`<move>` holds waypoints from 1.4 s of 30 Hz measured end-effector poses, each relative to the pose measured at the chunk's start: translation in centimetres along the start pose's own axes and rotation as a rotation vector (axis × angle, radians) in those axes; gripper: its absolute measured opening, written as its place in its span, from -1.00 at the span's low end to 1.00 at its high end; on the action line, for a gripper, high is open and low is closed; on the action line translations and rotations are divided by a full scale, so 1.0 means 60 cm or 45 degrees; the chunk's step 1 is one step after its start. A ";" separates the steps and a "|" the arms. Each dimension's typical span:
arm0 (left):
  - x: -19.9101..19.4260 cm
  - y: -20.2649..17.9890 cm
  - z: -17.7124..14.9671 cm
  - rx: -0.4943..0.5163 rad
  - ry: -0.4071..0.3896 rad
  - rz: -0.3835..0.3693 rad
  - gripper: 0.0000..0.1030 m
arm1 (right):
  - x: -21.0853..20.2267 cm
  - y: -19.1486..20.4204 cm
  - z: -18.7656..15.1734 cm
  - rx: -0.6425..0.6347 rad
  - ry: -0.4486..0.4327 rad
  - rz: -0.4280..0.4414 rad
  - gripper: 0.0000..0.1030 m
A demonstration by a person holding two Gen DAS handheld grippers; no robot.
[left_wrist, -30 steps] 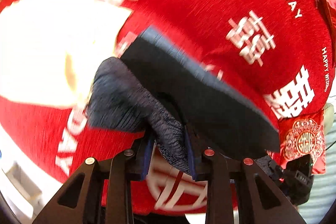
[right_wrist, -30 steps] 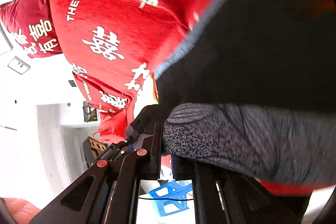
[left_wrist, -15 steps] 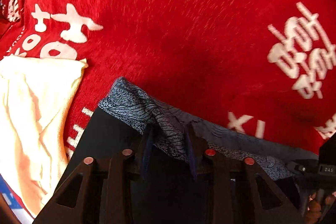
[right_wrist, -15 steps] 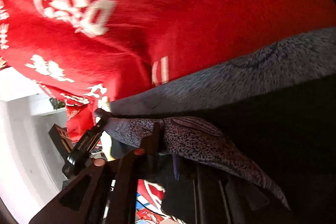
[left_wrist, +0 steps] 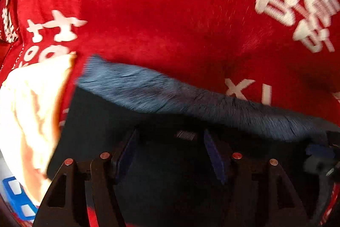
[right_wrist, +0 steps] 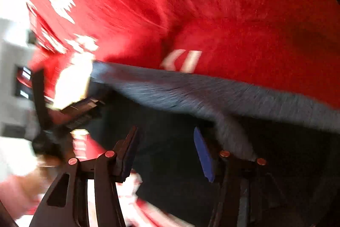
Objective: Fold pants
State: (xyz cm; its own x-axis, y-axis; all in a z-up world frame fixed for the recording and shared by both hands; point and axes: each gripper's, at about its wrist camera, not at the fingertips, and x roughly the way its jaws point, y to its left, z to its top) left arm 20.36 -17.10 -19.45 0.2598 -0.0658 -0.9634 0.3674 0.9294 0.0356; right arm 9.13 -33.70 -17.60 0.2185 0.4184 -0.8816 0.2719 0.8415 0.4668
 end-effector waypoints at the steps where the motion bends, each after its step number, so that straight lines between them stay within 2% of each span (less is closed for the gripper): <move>1: 0.011 -0.007 0.006 -0.010 -0.007 0.021 0.28 | 0.013 -0.003 0.006 -0.031 -0.001 -0.075 0.01; 2: 0.023 -0.017 0.018 -0.017 -0.035 0.053 0.45 | 0.021 -0.013 0.012 -0.027 -0.001 -0.072 -0.06; 3: 0.028 -0.022 0.026 -0.018 -0.047 0.059 0.51 | 0.017 -0.027 0.013 -0.002 -0.021 -0.031 -0.06; 5: 0.039 -0.036 0.040 -0.007 -0.038 0.091 0.53 | 0.004 -0.045 0.017 0.081 -0.035 0.056 -0.06; 8: 0.027 -0.042 0.042 -0.002 -0.013 0.102 0.53 | -0.029 -0.071 0.011 0.133 -0.055 0.115 -0.04; 10: 0.007 -0.039 0.033 -0.018 0.008 0.064 0.53 | -0.059 -0.071 -0.003 0.128 -0.080 0.129 0.14; 11: -0.010 -0.040 0.023 -0.006 0.014 0.052 0.53 | -0.081 -0.075 -0.018 0.134 -0.109 0.132 0.29; 13: -0.033 -0.052 0.004 0.039 0.017 0.043 0.53 | -0.110 -0.085 -0.044 0.165 -0.134 0.138 0.32; 18: -0.094 -0.103 -0.074 0.196 0.072 -0.058 0.53 | -0.163 -0.124 -0.153 0.343 -0.182 0.076 0.32; 23: -0.136 -0.170 -0.157 0.353 0.101 -0.180 0.53 | -0.220 -0.157 -0.288 0.523 -0.234 -0.038 0.32; 26: -0.145 -0.205 -0.201 0.410 0.156 -0.284 0.53 | -0.255 -0.180 -0.383 0.641 -0.274 -0.098 0.32; 32: -0.177 -0.294 -0.282 0.484 0.205 -0.470 0.53 | -0.269 -0.186 -0.540 0.825 -0.315 -0.205 0.32; 37: -0.183 -0.359 -0.316 0.560 0.240 -0.545 0.53 | -0.265 -0.200 -0.656 0.981 -0.319 -0.257 0.32; 42: -0.175 -0.405 -0.343 0.591 0.276 -0.558 0.53 | -0.255 -0.218 -0.711 1.038 -0.322 -0.253 0.32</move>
State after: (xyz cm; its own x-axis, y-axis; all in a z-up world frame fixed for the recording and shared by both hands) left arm -9.67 -31.55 -15.65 -0.1680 -0.2817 -0.9447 0.7564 0.5777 -0.3067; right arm -37.74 -36.55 -13.19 0.2709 0.1204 -0.9551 0.8911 0.3440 0.2961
